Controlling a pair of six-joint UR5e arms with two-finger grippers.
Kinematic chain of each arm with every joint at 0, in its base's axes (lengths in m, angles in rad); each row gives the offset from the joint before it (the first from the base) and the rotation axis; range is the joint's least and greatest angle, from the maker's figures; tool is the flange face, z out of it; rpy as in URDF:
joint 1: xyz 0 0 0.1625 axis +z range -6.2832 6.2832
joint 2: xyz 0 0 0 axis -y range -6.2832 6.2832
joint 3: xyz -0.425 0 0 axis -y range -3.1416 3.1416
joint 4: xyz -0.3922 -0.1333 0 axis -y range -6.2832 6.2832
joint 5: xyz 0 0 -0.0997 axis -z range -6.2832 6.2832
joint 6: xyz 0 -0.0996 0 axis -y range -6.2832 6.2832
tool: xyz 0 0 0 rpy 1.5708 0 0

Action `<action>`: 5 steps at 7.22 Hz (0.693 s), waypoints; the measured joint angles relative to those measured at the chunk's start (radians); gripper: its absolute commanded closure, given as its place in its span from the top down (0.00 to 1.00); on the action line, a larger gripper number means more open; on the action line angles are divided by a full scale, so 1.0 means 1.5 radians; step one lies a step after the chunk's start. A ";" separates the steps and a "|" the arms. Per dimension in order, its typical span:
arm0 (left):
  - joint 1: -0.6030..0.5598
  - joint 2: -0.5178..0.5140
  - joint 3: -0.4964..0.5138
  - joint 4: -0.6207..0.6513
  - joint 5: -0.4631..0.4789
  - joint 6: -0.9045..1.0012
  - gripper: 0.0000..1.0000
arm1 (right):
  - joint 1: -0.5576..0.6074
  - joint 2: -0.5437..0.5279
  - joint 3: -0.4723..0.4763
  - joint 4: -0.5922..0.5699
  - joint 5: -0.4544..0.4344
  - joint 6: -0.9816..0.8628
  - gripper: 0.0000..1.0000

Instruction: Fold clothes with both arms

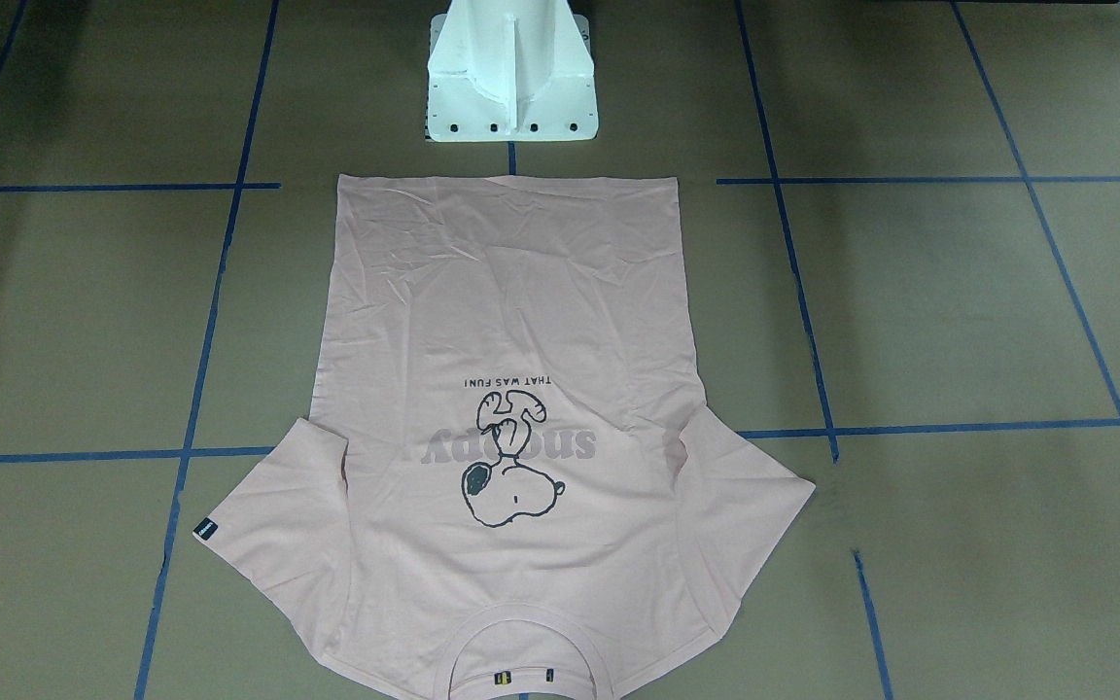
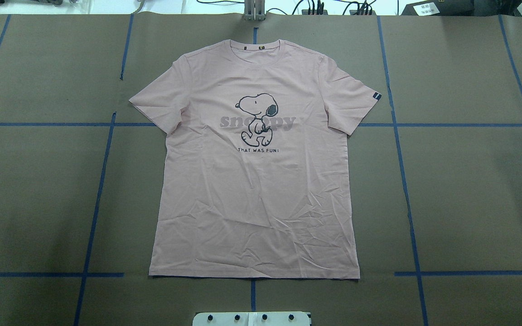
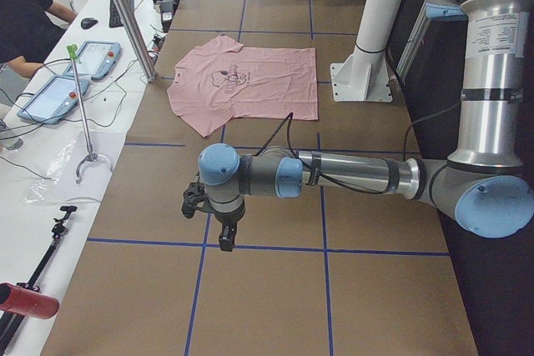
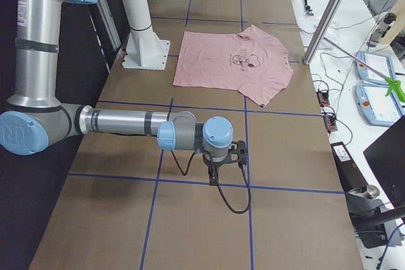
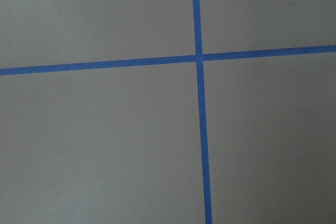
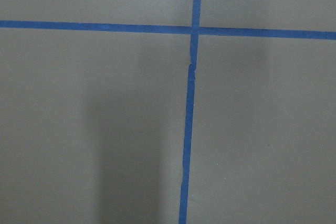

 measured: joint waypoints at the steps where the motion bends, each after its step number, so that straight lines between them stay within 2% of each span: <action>1: 0.000 0.000 0.001 -0.001 0.000 0.000 1.00 | 0.002 0.001 -0.001 0.002 0.000 0.000 1.00; 3: 0.001 -0.006 0.001 -0.006 0.000 0.000 1.00 | 0.004 0.031 0.002 0.003 0.001 0.003 1.00; 5: 0.004 -0.073 0.009 -0.035 -0.001 -0.003 1.00 | -0.017 0.122 -0.012 0.004 0.002 0.024 1.00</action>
